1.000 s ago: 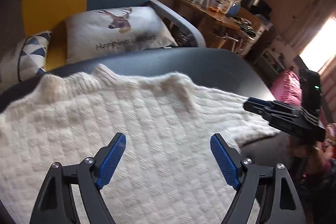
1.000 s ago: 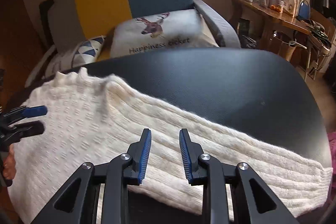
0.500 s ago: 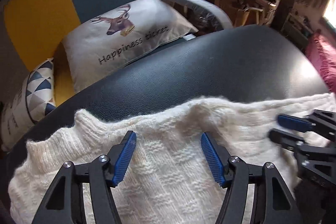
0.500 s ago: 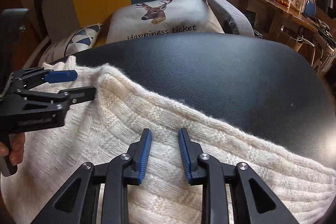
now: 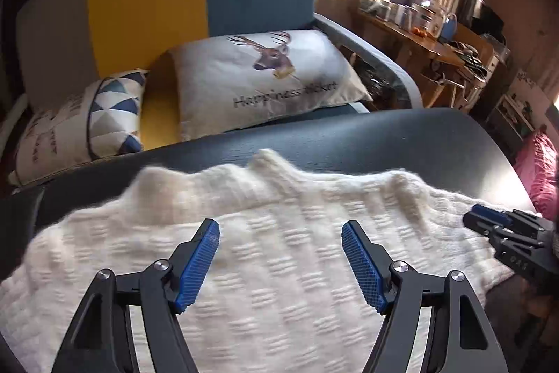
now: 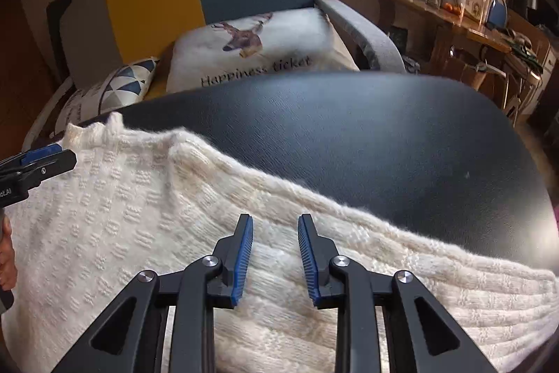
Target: Fold clothes
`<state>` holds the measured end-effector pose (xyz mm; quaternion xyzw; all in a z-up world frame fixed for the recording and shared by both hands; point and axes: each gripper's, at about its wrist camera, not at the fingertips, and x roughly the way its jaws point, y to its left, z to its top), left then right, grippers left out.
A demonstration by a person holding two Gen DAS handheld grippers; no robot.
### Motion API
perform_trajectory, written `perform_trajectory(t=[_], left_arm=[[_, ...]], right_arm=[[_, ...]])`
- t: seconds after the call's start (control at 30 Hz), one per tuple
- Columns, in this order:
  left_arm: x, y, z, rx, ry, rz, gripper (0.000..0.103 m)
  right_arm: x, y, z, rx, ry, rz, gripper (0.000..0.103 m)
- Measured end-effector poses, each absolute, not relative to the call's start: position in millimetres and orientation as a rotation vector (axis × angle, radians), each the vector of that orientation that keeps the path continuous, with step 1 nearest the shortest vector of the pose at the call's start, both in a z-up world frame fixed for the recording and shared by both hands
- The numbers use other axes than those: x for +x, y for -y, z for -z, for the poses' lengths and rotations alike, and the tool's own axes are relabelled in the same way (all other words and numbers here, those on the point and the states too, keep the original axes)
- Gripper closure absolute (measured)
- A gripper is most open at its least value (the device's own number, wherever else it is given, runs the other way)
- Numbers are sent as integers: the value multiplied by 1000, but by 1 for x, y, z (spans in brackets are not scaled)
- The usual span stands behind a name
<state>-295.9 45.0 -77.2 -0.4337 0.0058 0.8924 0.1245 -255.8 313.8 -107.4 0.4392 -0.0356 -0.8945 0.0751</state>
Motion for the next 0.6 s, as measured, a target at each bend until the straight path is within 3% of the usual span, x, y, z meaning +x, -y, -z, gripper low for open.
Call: perform_trajectory(t=[0.2, 0.5, 0.6], left_arm=[[-310, 39, 79, -1314, 19, -2702, 29], [-334, 63, 118, -1471, -41, -2774, 28], [-328, 62, 123, -1428, -63, -2833, 24]], right_arm=[[-285, -216, 91, 1206, 24, 2447, 77], [-348, -126, 125, 1330, -154, 2376, 77], [-355, -144, 132, 1340, -42, 2431, 81]])
